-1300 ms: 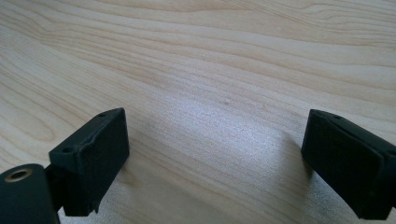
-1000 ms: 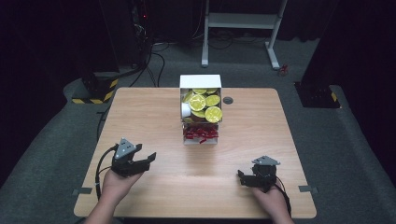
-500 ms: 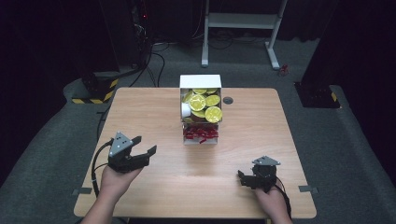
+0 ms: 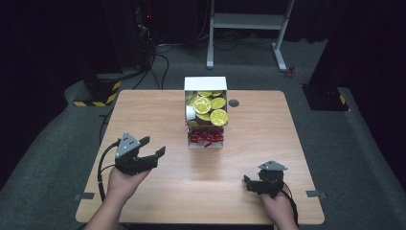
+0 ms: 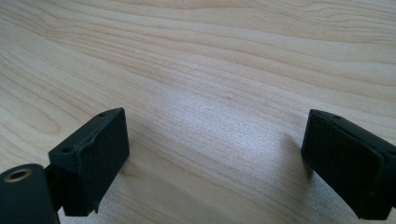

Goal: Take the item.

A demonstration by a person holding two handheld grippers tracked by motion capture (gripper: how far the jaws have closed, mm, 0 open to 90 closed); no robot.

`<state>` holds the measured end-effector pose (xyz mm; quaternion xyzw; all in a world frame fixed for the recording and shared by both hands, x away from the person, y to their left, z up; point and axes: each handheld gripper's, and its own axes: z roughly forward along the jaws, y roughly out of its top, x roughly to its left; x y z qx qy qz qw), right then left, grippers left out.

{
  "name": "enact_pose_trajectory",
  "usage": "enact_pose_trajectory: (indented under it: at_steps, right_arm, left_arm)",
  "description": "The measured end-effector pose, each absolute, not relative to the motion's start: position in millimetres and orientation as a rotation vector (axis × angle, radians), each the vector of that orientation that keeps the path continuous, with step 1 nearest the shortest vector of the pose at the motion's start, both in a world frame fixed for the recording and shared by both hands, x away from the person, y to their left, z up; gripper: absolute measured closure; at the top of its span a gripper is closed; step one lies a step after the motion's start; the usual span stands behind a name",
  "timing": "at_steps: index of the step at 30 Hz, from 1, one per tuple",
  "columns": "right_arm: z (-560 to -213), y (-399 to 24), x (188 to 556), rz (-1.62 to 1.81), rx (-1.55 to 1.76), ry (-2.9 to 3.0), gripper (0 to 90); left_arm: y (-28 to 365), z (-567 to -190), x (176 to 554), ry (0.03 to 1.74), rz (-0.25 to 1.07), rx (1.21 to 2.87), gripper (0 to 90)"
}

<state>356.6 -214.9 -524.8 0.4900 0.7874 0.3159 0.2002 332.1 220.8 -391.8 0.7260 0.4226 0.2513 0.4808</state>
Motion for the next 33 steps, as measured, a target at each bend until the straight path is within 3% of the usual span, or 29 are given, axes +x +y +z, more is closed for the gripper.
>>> enact_pose_trajectory:
  at_steps: [28, 33]
  right_arm:
    - [-524.9, -215.3, 355.2, 0.890, 1.342, 2.221, 7.5]
    - [-524.9, -215.3, 354.1, 0.890, 1.335, 2.226, 7.6]
  left_arm:
    - [197.3, -354.8, 351.8, 1.015, 0.636, 1.797, 28.4]
    - [192.7, -350.6, 357.3, 1.019, 0.617, 1.790, 31.4]
